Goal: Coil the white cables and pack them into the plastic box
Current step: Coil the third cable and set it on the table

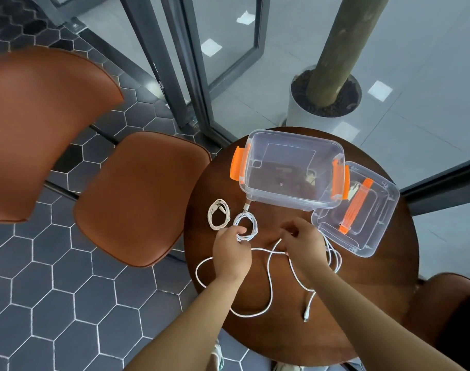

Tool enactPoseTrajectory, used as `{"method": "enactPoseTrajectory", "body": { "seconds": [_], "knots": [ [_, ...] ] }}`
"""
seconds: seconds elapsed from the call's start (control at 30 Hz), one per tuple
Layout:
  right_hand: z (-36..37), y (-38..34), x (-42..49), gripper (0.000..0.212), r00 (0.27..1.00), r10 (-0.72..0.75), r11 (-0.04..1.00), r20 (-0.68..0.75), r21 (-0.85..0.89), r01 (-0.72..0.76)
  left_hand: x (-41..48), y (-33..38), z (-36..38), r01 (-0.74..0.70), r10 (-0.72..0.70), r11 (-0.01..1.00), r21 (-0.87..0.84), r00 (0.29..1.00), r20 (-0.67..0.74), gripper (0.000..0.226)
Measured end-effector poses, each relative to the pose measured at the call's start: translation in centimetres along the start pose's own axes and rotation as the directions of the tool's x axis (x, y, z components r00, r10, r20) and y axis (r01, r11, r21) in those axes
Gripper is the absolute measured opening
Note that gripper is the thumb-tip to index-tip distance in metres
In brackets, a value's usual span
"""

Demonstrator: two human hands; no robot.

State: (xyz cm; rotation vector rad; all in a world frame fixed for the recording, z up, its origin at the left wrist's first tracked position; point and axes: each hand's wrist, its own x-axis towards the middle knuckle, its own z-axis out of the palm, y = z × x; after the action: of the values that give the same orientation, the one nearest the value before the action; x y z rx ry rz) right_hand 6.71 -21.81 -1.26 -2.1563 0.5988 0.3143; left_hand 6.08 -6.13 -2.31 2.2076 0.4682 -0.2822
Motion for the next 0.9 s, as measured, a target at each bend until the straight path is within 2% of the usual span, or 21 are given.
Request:
{"method": "enactPoseTrajectory", "body": {
  "seconds": [0.13, 0.27, 0.4, 0.5, 0.57, 0.67, 0.8, 0.9],
  "knots": [
    [-3.4, 2.6, -2.0, 0.012, 0.999, 0.004, 0.993, -0.049, -0.116, -0.009, -1.6, -0.3, -0.7, -0.091, 0.08, 0.989, 0.115, 0.992, 0.094, 0.032],
    [-5.2, 4.0, -3.1, 0.011, 0.995, 0.016, 0.989, -0.103, -0.147, -0.031, -2.7, -0.3, -0.9, -0.262, 0.221, 0.922, 0.285, 0.96, 0.171, 0.032],
    [-5.6, 5.4, -3.4, 0.008, 0.991, 0.021, 0.977, -0.131, -0.209, -0.048, -3.5, 0.4, -0.2, -0.321, 0.263, 0.894, 0.313, 0.941, 0.214, 0.032],
    [-5.6, 6.2, -4.1, 0.007, 0.991, -0.035, 0.967, -0.126, -0.253, 0.002, -4.2, 0.9, 1.2, -0.27, 0.2, 0.901, 0.339, 0.953, 0.228, 0.031],
    [-5.2, 6.7, -5.0, 0.006, 0.991, -0.098, 0.95, -0.087, -0.304, 0.067, -4.5, 0.9, 2.3, -0.194, 0.1, 0.9, 0.392, 0.964, 0.246, 0.035],
    [-4.1, 7.9, -6.0, 0.006, 0.994, -0.111, 0.928, -0.004, -0.357, 0.102, -4.9, 0.5, 3.5, -0.133, -0.014, 0.865, 0.483, 0.957, 0.288, 0.04],
    [-3.5, 9.4, -6.2, 0.021, 0.984, -0.094, 0.861, 0.148, -0.484, 0.155, -5.1, -0.5, 4.4, -0.131, -0.029, 0.834, 0.536, 0.96, 0.279, 0.015],
    [-3.6, 9.8, -6.1, 0.024, 0.97, -0.068, 0.802, 0.232, -0.566, 0.192, -5.1, -0.8, 4.2, -0.043, -0.073, 0.903, 0.427, 0.965, 0.251, 0.01]
  ]
}}
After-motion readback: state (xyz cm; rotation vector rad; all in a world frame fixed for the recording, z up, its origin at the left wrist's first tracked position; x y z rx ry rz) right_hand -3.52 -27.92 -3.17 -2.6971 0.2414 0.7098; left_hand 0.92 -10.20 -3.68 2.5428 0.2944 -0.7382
